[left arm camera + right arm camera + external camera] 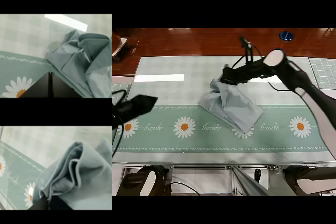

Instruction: Fold the shirts.

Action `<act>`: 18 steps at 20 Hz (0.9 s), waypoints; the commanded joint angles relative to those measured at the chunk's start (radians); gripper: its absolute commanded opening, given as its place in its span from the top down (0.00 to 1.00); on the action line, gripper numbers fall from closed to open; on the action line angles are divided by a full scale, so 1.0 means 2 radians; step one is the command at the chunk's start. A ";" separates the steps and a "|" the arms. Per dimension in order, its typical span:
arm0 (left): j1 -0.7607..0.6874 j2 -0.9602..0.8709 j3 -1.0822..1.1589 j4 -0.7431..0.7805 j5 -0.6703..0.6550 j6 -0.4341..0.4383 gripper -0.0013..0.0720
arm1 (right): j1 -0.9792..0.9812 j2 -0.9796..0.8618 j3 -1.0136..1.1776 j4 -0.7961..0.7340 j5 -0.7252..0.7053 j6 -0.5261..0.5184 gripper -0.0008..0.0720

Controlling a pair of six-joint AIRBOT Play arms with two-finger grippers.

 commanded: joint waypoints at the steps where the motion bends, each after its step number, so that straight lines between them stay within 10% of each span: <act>1: 0.007 0.049 -0.081 -0.031 0.003 -0.002 0.96 | 0.024 -0.078 0.055 0.031 0.002 0.004 0.46; 7: 0.007 0.035 -0.109 -0.037 -0.001 -0.001 0.96 | -0.038 -0.035 0.055 -0.028 0.165 0.021 0.42; 10: 0.007 0.035 -0.109 -0.037 -0.010 -0.001 0.96 | -0.070 0.068 0.043 -0.180 0.228 0.036 0.42; 14: 0.007 0.035 -0.109 -0.037 -0.020 0.001 0.96 | -0.116 0.278 -0.133 -0.323 0.152 0.104 0.42; 18: 0.007 0.035 -0.110 -0.037 -0.020 0.001 0.96 | -0.162 0.478 -0.421 -0.346 -0.005 0.280 0.42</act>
